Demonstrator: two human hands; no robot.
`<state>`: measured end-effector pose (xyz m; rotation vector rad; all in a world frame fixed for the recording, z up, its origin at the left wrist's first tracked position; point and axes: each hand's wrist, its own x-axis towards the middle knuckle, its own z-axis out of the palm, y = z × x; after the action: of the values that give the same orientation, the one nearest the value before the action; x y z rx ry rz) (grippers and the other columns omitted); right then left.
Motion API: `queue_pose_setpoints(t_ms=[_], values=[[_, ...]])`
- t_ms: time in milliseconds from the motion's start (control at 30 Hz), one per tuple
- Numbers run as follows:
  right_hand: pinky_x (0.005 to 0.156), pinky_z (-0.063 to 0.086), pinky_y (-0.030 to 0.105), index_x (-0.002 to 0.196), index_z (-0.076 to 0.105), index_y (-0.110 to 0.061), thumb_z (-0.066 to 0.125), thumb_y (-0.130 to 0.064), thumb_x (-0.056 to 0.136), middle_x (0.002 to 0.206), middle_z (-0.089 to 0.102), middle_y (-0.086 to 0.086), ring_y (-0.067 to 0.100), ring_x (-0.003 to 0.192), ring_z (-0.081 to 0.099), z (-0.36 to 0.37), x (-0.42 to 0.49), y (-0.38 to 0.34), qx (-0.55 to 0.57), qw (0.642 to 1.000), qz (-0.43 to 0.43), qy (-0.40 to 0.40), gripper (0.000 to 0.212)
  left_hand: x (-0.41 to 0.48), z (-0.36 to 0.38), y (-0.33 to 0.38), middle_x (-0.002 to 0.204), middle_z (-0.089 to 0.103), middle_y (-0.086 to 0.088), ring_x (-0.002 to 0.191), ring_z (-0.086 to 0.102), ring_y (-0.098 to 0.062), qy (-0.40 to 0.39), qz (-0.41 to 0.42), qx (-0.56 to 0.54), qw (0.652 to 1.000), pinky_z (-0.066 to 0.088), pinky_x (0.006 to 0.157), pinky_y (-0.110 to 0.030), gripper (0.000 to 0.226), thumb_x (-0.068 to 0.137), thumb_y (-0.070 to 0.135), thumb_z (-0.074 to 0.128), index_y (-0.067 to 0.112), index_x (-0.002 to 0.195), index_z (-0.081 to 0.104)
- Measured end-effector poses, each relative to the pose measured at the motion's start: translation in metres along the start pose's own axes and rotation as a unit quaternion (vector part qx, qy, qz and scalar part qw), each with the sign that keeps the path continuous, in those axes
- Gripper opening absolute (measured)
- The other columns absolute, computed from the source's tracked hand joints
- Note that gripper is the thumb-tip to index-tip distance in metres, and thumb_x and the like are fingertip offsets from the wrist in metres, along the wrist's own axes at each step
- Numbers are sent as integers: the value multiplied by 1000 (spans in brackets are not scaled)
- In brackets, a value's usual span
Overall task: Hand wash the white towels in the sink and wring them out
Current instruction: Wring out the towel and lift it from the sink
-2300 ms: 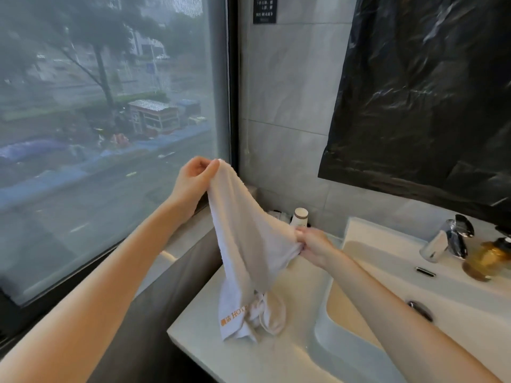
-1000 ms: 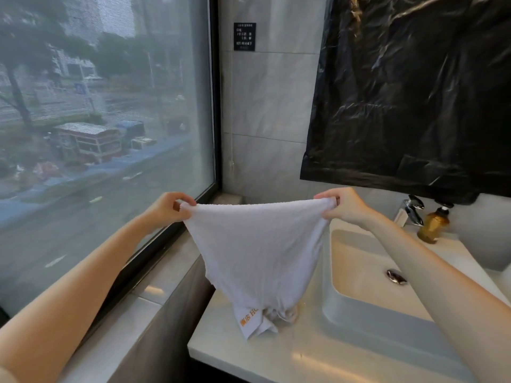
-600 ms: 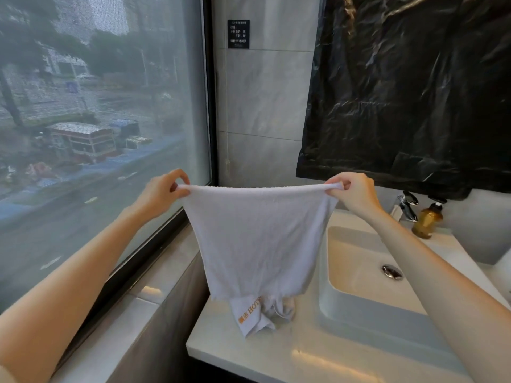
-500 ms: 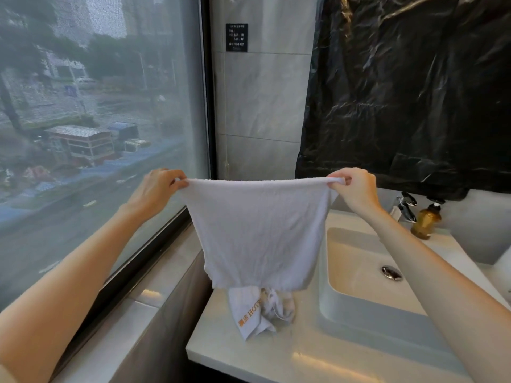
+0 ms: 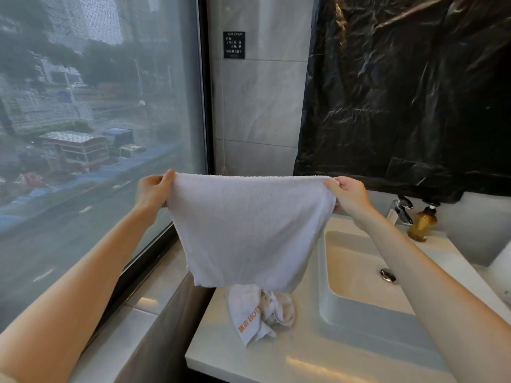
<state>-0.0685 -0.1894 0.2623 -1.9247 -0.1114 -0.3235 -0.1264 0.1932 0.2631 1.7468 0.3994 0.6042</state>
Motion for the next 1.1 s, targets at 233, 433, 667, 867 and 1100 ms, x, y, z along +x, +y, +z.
queue_pose_setpoints(t_ms=[233,433,667,867,1100], values=[[70,55,38,76,54,-7,58,-23,92,71,54,10,24,70,57,32,-7,-13,50,994,97,2,23,-23,23,7,80,63,-9,69,63,-21,-75,-142,-129,979,55,64,-34,20,98,22,57,2,94,56],[49,56,31,91,58,-3,53,-13,96,79,64,11,18,65,66,79,-37,-39,117,984,97,-87,13,-60,76,12,68,65,-11,52,64,-12,-179,-145,-183,956,54,47,-22,22,99,15,54,0,84,61],[67,61,32,90,71,-7,64,-22,91,86,73,9,22,79,72,101,-53,-39,80,992,3,-102,16,-86,100,21,107,71,-17,91,72,-30,-258,-67,-151,952,59,83,-38,24,95,19,61,-1,103,71],[72,58,24,100,77,-16,65,-12,87,87,75,7,14,81,71,94,-57,-41,58,984,-36,-167,18,-91,95,31,126,59,-3,110,63,-23,-313,-122,-170,926,59,85,-35,29,91,10,59,3,118,65],[65,55,18,107,71,-1,64,-6,91,89,74,5,8,77,72,67,-53,-46,102,974,-35,-199,18,-86,65,31,116,55,7,106,53,-14,-362,-75,-123,921,52,90,-33,34,89,16,47,24,107,75]])
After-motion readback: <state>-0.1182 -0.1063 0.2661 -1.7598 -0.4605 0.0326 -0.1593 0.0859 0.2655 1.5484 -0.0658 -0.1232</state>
